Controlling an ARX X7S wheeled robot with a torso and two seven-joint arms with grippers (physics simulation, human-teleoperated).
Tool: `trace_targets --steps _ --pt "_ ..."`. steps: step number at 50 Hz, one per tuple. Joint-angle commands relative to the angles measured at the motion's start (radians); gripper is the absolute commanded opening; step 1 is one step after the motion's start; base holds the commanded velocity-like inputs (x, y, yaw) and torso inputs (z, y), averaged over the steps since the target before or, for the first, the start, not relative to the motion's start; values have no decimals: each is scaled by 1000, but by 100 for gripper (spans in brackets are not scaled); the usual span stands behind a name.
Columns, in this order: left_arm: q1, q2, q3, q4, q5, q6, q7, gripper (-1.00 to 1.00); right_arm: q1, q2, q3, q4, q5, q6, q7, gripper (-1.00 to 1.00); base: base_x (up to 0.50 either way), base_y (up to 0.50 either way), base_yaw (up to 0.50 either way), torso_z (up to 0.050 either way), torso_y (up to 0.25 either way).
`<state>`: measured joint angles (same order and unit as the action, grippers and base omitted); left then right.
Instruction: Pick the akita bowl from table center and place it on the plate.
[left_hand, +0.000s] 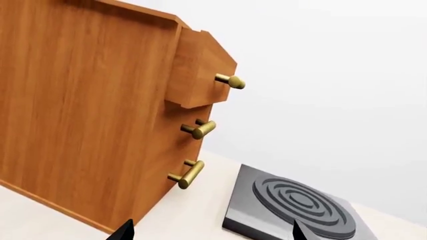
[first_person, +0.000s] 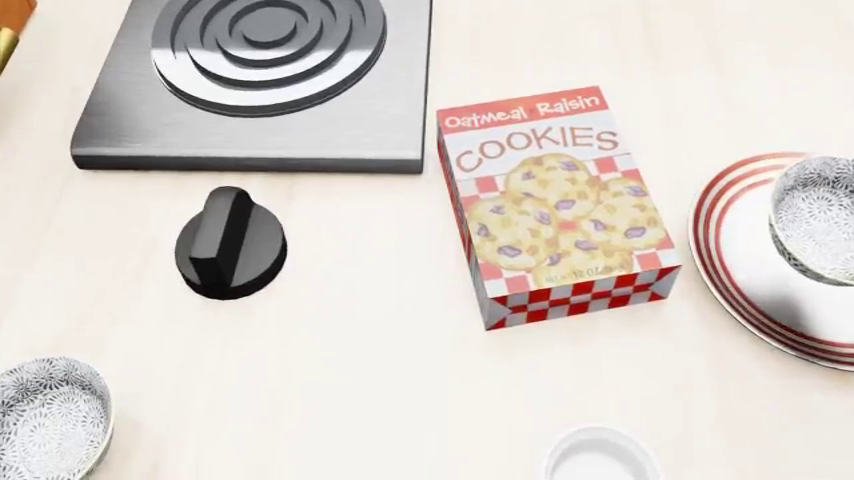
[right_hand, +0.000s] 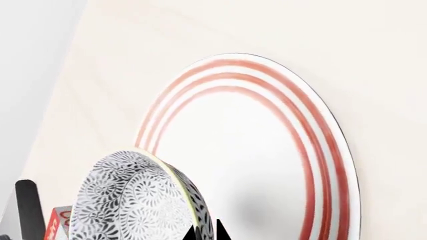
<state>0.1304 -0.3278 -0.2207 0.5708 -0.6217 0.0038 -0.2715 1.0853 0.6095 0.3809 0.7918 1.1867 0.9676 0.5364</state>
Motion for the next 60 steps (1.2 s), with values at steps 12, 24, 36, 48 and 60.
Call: trace_targets --steps 12,24,36,48,60 --pt "4 -9 0 11 -4 2 -9 100 44 0 -41 132 -52 -80 -109 -100 0 0 0 0 1" --pt "10 -12 -2 17 -7 7 -12 100 76 -2 -68 205 -85 -111 -154 -100 0 0 0 0 0" --pt "17 -16 -4 25 -9 12 -15 100 55 -2 -50 165 -77 -123 -124 100 0 0 0 0 0" --pt "21 -17 -3 25 -10 18 -15 100 -80 -41 52 -141 -3 -193 -97 100 0 0 0 0 0" --pt "29 -21 -7 32 -18 24 -15 100 -192 -105 188 -451 26 -341 15 100 0 0 0 0 0"
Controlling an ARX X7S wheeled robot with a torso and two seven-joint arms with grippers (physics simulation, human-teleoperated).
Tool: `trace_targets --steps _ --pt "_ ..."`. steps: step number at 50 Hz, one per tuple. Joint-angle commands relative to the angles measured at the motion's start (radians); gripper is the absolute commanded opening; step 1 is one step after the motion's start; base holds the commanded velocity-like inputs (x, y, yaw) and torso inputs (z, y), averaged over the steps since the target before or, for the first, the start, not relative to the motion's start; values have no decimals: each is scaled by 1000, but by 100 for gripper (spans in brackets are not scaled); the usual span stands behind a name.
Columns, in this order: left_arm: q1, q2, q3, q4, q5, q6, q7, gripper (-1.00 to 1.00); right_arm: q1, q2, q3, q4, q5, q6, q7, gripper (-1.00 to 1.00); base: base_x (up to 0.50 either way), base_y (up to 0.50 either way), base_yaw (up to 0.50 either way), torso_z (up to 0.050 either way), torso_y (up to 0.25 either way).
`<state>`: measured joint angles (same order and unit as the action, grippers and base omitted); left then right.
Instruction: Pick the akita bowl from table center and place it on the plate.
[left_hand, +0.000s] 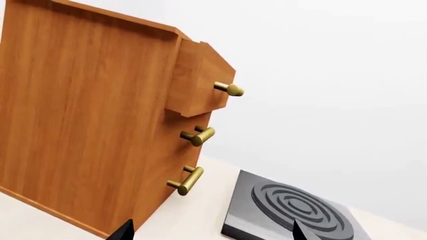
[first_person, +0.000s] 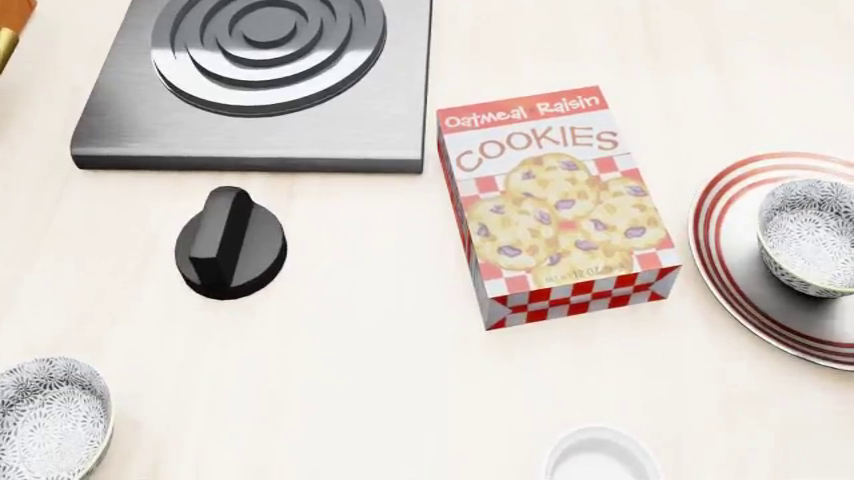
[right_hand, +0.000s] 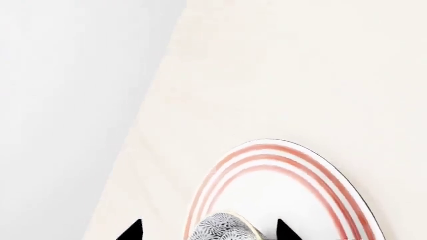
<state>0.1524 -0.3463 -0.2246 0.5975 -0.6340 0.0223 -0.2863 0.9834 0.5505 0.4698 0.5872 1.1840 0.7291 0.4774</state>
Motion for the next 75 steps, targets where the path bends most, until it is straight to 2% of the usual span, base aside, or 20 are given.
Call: trace_targets --steps 1,18,32,40,48,53,75 --pt "8 -2 -4 6 -6 7 -1 100 -97 -51 104 -281 35 -105 76 100 0 0 0 0 0" --pt "17 -4 4 20 0 16 0 100 -181 -39 11 -652 67 11 162 100 0 0 0 0 0" --pt "14 -12 0 30 -12 17 -5 100 -308 8 -92 -913 46 99 159 100 0 0 0 0 0" --pt "13 -14 5 36 -11 17 -6 100 -326 34 -102 -1058 123 156 217 100 0 0 0 0 0" --pt "22 -15 4 41 -12 24 -4 100 -346 48 -101 -1132 180 183 249 100 0 0 0 0 0" --pt "25 -15 6 42 -11 28 -2 100 -385 52 -104 -1197 137 170 219 100 0 0 0 0 0" --pt "18 -22 12 48 -7 28 -10 100 -399 78 -92 -1228 161 172 222 100 0 0 0 0 0"
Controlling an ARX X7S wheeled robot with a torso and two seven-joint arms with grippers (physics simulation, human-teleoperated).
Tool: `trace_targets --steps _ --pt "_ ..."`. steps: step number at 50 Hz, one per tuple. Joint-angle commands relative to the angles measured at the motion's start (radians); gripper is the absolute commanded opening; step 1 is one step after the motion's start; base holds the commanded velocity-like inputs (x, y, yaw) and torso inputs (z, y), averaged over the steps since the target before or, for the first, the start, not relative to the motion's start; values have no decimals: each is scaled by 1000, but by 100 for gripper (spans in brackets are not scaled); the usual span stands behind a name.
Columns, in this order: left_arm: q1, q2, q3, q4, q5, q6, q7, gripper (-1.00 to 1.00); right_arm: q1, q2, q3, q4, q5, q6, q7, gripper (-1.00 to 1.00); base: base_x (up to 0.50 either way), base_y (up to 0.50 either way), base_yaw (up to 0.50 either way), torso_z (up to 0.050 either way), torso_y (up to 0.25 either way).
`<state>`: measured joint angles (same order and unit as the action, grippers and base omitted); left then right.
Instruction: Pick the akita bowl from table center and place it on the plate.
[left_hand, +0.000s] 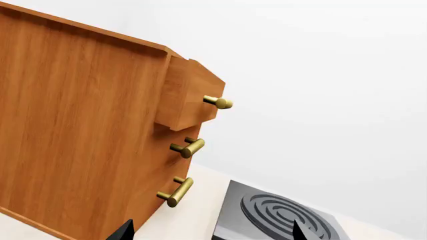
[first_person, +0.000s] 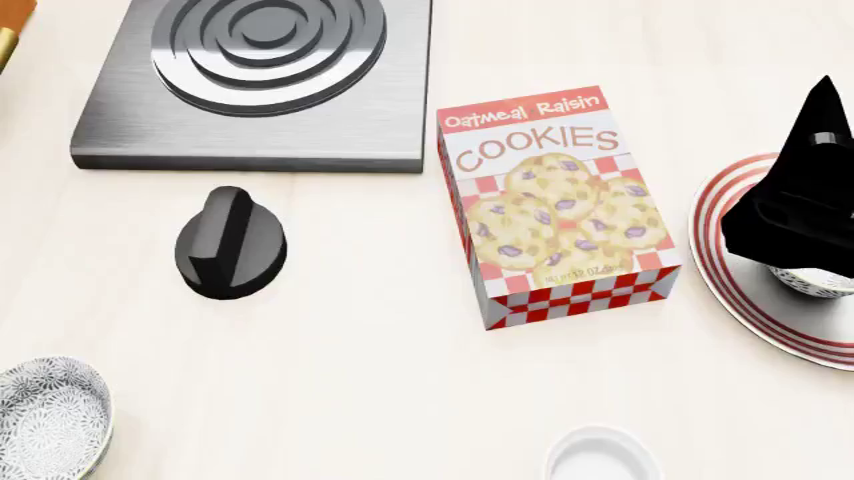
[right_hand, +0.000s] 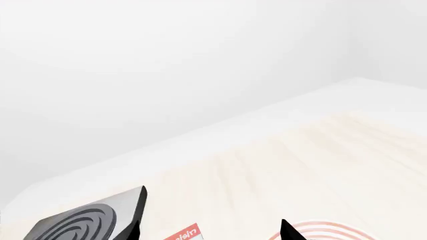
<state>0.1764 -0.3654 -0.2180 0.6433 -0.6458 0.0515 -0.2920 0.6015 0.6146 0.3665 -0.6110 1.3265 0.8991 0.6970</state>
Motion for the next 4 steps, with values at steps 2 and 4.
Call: trace_targets --steps 2,4 --pt "-9 -4 10 2 7 -3 -5 100 -24 10 17 -31 18 -4 -7 100 0 0 0 0 0" --pt "-14 -4 16 -2 13 -4 -4 100 -41 -2 22 -36 10 -17 -26 100 0 0 0 0 0"
